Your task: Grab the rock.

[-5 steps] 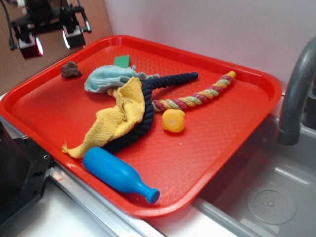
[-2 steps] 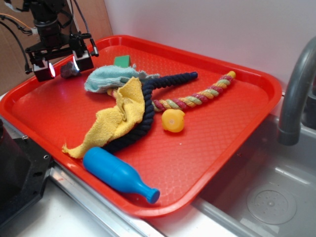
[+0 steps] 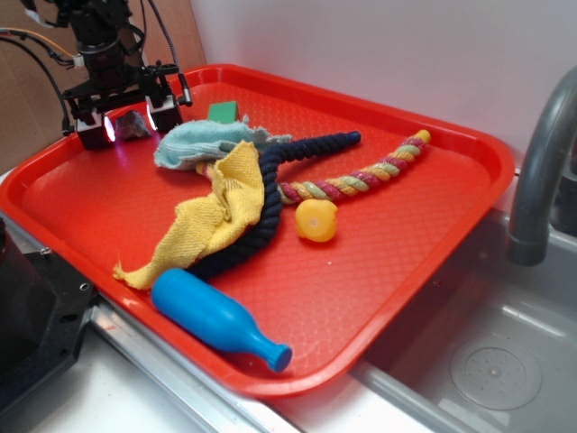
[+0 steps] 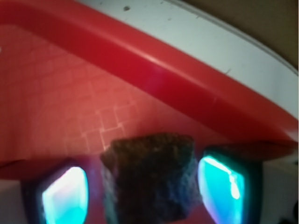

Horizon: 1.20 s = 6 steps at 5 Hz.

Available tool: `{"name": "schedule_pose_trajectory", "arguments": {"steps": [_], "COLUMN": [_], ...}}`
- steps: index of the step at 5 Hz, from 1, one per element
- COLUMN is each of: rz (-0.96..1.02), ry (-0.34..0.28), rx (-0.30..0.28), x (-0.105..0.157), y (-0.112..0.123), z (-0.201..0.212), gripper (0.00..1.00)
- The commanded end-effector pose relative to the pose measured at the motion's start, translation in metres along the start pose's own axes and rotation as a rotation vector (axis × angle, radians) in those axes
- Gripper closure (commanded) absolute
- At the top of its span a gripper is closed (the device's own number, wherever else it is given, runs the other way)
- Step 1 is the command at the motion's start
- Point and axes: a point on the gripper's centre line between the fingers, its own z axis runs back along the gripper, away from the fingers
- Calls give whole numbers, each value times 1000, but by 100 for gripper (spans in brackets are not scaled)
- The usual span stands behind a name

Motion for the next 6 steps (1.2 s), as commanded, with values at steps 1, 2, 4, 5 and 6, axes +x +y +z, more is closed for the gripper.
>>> {"name": "schedule_pose_trajectory", "arguments": {"steps": [1, 2, 4, 5, 6], "rz": [-58, -211, -628, -742, -861], "ry": [-13, -22, 118, 170, 169], "rx": [-13, -30, -108, -95, -147], "x": [2, -13, -72, -91, -104], "y": [17, 11, -8, -14, -20], "z": [16, 50, 155, 175, 197], "gripper": [100, 100, 100, 100, 100]}}
